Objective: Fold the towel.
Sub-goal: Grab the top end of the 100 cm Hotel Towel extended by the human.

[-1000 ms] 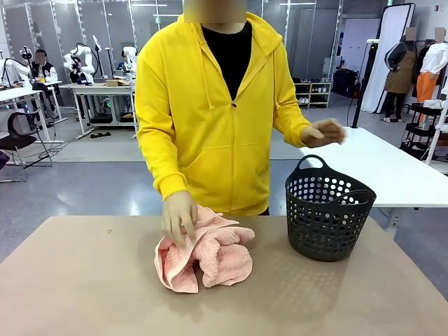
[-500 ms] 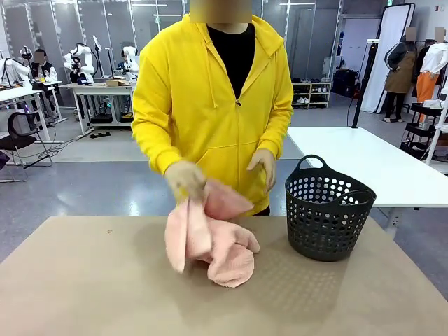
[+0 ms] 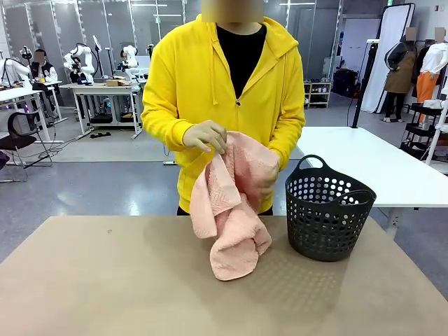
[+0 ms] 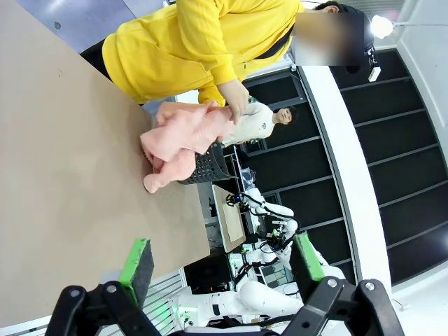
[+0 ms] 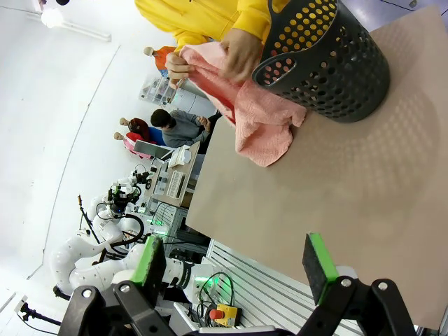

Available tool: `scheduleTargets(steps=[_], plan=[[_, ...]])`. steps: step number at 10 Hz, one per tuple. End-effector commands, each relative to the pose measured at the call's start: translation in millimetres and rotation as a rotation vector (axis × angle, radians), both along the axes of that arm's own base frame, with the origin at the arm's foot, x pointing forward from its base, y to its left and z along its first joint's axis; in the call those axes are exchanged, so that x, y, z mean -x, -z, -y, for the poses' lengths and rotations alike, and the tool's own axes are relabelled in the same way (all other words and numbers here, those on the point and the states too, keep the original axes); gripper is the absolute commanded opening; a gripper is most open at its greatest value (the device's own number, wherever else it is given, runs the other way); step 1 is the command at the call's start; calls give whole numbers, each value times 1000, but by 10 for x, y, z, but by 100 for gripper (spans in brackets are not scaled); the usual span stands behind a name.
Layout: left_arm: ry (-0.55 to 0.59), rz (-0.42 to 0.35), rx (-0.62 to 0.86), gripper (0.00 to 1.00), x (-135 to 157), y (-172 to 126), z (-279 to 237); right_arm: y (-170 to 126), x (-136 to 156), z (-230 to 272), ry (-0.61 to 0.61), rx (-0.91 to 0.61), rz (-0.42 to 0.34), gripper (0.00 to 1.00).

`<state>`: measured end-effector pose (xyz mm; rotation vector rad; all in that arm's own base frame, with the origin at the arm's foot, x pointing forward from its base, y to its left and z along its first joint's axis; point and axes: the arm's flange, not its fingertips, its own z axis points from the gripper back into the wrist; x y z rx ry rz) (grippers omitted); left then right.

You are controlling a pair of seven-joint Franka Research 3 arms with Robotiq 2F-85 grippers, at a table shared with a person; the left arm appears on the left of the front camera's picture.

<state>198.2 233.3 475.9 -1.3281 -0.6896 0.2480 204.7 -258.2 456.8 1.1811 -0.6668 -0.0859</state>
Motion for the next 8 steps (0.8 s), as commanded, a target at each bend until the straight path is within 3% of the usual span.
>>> scheduleTargets(steps=[1,8], plan=[[15,10,7,100,-8,-42,-47,-23,24,13,0,-7,9,100],[15,10,7,100,-8,-42,-47,-23,24,13,0,-7,9,100]])
